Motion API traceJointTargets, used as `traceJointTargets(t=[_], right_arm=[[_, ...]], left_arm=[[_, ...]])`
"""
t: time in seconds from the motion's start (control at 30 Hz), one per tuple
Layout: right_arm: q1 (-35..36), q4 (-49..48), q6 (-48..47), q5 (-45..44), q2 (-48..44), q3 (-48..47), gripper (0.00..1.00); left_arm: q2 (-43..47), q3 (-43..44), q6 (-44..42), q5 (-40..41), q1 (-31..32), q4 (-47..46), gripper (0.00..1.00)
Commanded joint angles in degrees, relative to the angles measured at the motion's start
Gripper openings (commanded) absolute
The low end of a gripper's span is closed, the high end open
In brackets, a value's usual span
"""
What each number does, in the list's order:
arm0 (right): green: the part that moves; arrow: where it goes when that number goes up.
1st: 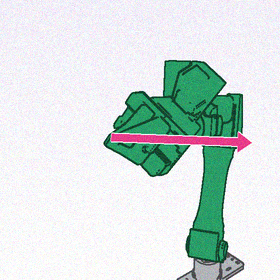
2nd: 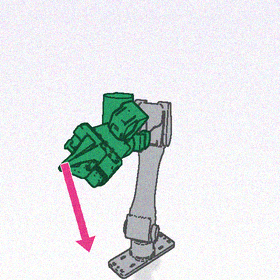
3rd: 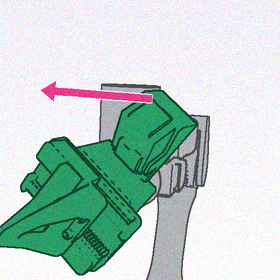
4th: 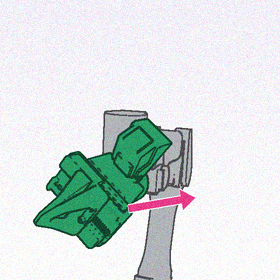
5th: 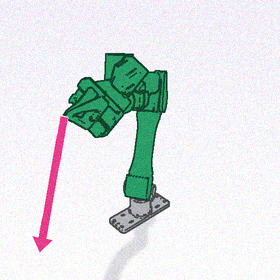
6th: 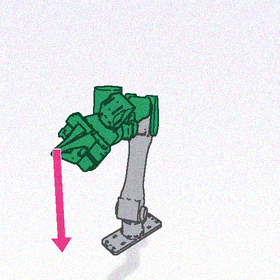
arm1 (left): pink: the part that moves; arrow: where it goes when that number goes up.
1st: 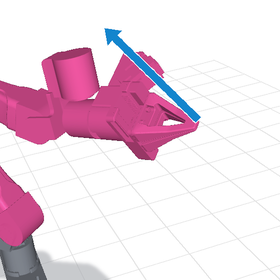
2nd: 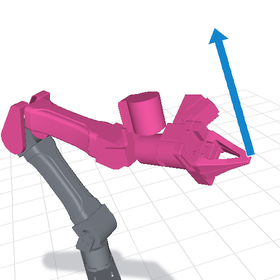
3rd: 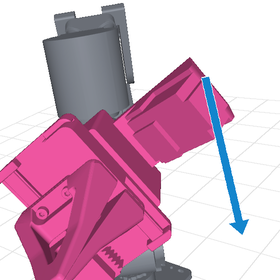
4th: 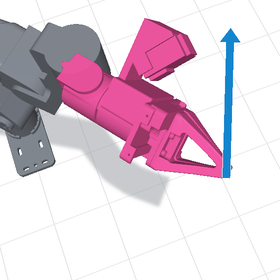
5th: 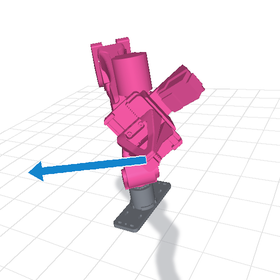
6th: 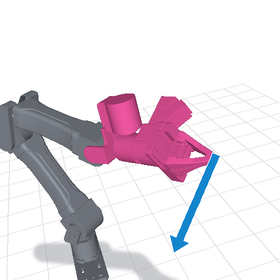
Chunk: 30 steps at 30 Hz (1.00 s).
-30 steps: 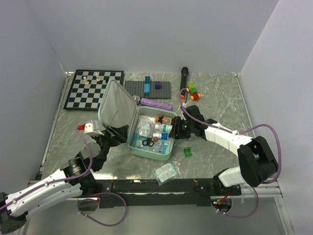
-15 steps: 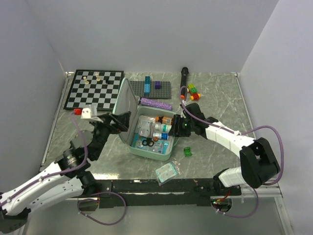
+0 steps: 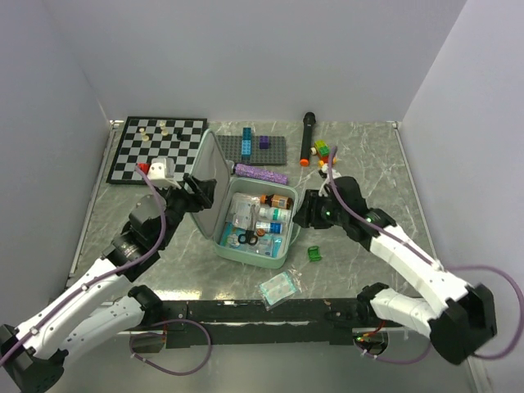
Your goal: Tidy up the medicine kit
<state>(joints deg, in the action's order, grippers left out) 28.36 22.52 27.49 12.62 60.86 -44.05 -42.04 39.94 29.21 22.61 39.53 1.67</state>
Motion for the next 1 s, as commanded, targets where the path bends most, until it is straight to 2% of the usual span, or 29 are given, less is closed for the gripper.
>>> traceJointTargets(t=[0.0,0.17,0.37,0.63,0.87,0.97], right_arm=[[0.64,3.05,-2.61,-0.67,-7.32,3.35,0.54],[1.7,6.65,-3.14,1.17,-9.71,5.11,0.5],[6.0,9.03,-0.68,-0.84,-9.01,8.36,0.5],[19.53,5.78,5.91,-5.5,-2.95,11.0,0.54],[25.69,3.67,8.72,-10.16,4.61,12.5,0.56],[27.97,3.84,11.0,-14.88,7.16,12.94,0.59]], left_arm=[[0.65,3.82,-3.37,-3.18,-0.42,-2.55,0.67],[-0.23,4.97,-4.25,-5.29,-0.51,-3.08,0.52],[-1.73,5.41,-4.78,-8.01,-0.59,-3.96,0.44],[-1.29,5.67,-4.25,-10.39,-0.51,-3.43,0.4],[0.91,4.53,-3.64,-10.04,-0.59,-2.2,0.4],[1.87,3.83,-3.2,-9.61,-0.59,-1.76,0.4]])
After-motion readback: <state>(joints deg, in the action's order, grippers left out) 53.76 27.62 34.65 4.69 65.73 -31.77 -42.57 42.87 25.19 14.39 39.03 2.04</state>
